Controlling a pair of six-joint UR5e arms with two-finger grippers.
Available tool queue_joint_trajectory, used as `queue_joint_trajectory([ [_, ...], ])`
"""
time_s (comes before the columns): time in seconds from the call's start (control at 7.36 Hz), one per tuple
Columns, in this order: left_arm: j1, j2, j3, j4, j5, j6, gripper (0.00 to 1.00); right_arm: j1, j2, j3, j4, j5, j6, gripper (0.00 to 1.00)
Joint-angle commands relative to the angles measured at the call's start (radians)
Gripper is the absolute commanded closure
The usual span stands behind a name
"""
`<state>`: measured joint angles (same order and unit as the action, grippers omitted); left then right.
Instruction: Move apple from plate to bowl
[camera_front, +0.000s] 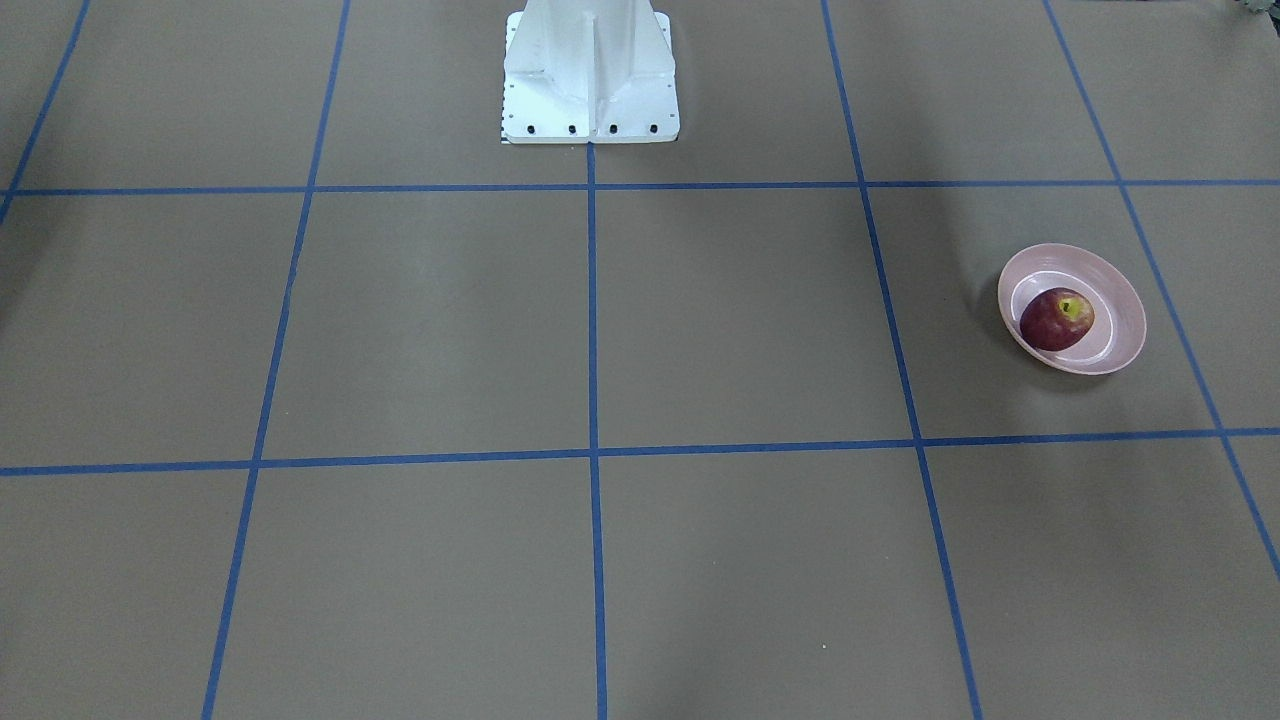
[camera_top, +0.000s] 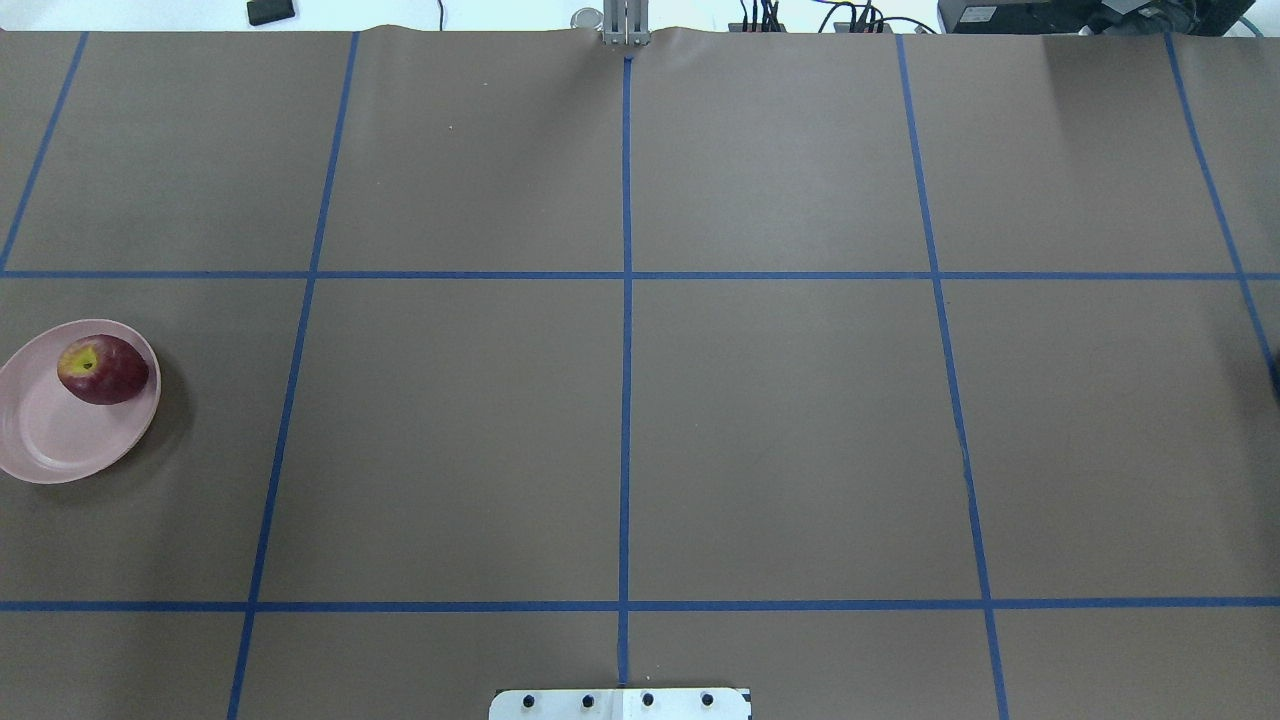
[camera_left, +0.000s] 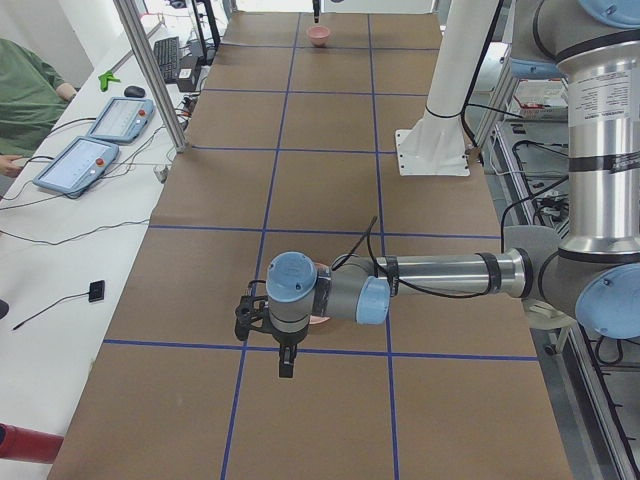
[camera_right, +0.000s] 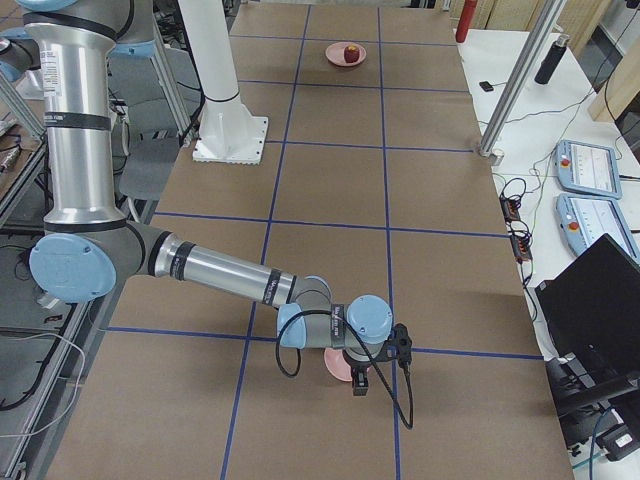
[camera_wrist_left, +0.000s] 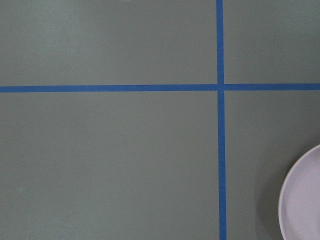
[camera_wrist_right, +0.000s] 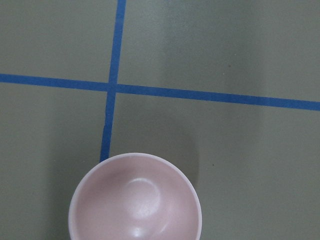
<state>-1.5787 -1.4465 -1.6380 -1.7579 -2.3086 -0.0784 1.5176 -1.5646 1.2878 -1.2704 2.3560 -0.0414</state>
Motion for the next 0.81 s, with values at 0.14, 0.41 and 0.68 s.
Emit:
queue_joint_trajectory([
  [0.14,-0.001,-0.003,-0.002,-0.002,0.000,0.000,0.02,-0.053,0.002,-0.051,0.000,-0.004,-0.001,0.00],
  [0.41,-0.001,-0.005,-0.006,-0.002,0.000,0.000,0.02,-0.062,0.008,-0.070,0.000,-0.012,-0.002,0.00],
  [0.68,-0.001,-0.006,-0.013,-0.002,0.000,0.000,0.02,-0.066,0.012,-0.084,0.000,-0.015,-0.002,0.03],
])
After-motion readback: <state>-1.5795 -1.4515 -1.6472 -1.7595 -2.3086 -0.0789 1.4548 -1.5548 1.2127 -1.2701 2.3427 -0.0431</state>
